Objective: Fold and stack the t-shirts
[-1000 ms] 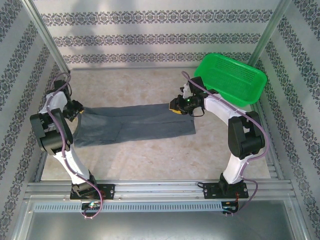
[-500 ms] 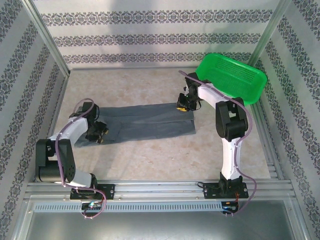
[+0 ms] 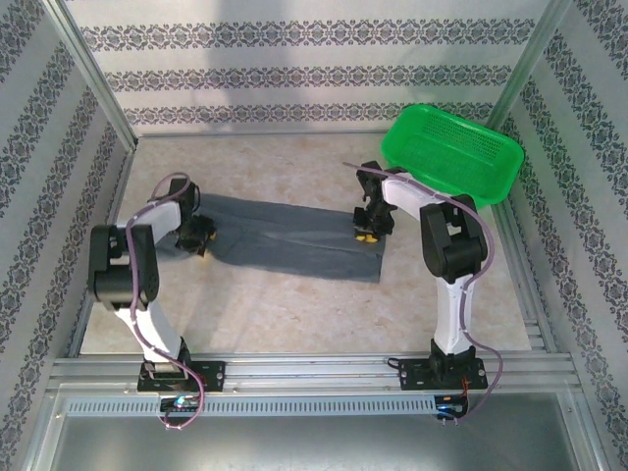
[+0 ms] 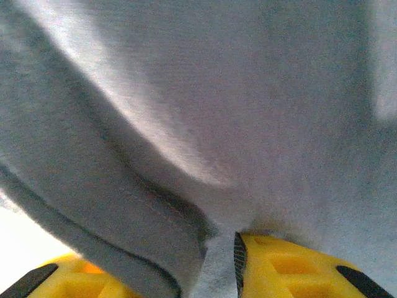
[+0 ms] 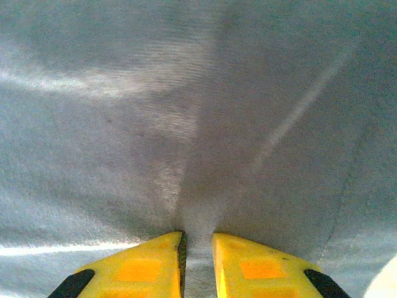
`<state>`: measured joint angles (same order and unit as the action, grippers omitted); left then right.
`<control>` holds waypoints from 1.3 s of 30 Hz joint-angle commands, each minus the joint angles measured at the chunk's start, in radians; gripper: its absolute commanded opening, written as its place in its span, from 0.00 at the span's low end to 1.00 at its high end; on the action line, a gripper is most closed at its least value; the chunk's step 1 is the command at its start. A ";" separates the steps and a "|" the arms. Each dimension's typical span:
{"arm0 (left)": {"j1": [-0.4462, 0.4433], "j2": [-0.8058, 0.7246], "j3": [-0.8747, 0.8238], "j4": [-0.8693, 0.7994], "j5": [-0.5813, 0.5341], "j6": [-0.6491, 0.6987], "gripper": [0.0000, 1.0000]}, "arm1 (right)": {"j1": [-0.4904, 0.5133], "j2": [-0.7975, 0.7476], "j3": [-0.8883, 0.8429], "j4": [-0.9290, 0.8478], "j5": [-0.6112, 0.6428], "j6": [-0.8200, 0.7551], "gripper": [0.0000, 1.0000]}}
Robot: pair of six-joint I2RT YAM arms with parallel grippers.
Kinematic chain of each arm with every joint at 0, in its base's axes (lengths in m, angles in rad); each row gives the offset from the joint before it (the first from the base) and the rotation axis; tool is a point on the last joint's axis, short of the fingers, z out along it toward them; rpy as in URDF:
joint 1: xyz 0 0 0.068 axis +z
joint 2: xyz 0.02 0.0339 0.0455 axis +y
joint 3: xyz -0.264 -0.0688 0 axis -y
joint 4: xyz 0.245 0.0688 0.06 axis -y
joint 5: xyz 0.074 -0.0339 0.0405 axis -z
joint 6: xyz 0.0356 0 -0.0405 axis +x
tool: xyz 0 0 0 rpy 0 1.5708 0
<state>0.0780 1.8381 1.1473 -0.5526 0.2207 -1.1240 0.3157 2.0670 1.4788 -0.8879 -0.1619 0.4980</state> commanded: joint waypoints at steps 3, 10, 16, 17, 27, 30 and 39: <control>-0.017 0.279 0.302 0.096 0.082 0.110 0.38 | 0.044 -0.122 -0.234 -0.040 0.063 0.075 0.23; -0.125 0.629 0.823 -0.009 0.206 0.133 0.38 | 0.182 -0.243 -0.435 0.067 -0.089 0.259 0.23; -0.191 0.769 1.032 -0.015 0.239 0.090 0.39 | 0.326 -0.240 -0.414 0.161 -0.215 0.408 0.24; -0.197 0.786 1.059 0.000 0.251 0.085 0.39 | 0.335 -0.242 -0.411 0.184 -0.236 0.433 0.24; -0.212 0.807 1.311 -0.097 0.268 0.196 0.49 | 0.287 -0.372 -0.396 0.195 -0.249 0.486 0.33; -0.214 0.614 1.109 -0.102 0.174 0.255 0.52 | 0.251 -0.457 -0.440 0.175 -0.207 0.433 0.36; -0.276 0.028 0.182 0.010 0.286 0.173 0.52 | 0.186 -0.556 -0.602 0.098 -0.145 0.190 0.46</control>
<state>-0.1486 1.9553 1.5055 -0.5232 0.4362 -0.9344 0.5056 1.5166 0.9241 -0.7269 -0.3416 0.7971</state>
